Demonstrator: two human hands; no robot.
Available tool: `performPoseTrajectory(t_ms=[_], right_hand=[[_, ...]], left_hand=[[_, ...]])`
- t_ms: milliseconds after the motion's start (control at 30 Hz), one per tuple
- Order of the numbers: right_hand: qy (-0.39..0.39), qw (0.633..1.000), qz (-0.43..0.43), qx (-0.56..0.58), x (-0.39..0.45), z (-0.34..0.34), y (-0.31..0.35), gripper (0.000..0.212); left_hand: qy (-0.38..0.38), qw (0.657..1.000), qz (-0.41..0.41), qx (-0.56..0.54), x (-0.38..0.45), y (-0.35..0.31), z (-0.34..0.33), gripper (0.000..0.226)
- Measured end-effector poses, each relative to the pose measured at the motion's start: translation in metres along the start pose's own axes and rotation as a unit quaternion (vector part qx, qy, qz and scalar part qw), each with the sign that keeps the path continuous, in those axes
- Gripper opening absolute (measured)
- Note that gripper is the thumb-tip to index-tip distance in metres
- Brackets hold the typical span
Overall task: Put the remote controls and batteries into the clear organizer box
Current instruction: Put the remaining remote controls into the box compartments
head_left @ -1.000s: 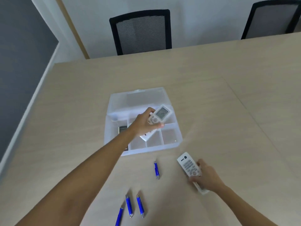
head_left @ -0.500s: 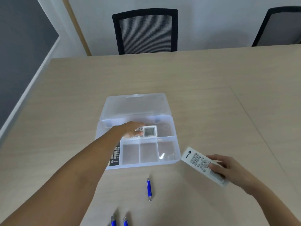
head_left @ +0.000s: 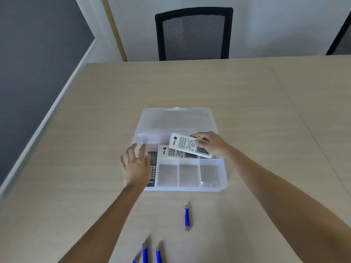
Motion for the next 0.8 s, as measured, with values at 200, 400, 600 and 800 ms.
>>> performPoseTrajectory(t_ms=[200,400,600,800], right_hand=[[0.082,0.989,-0.03,-0.117,0.06,-0.051,0.007,0.028],[0.095,0.962,-0.058,-0.249,0.069,-0.073,0.022,0.052],[0.092,0.951,-0.079,-0.285,0.05,-0.084,0.034,0.054],[-0.104,0.959,0.066,-0.253,-0.047,-0.102,0.073,0.036]], left_hand=[[0.045,0.99,0.091,-0.101,-0.04,0.055,-0.029,0.046],[0.021,0.986,0.108,-0.127,-0.039,0.055,-0.029,0.039],[0.07,0.988,0.086,-0.104,-0.033,0.055,-0.036,0.041],[0.06,0.957,0.011,-0.283,-0.061,0.06,-0.01,0.05]])
Point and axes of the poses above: each hand's wrist, its own x-axis towards the middle knuckle, its own z-axis out of the back of the hand, y = z × x, the point moved 10 cm from there along x, towards the middle knuckle, and after that the axes turned 10 degrees about y, right-handed, at the moved point
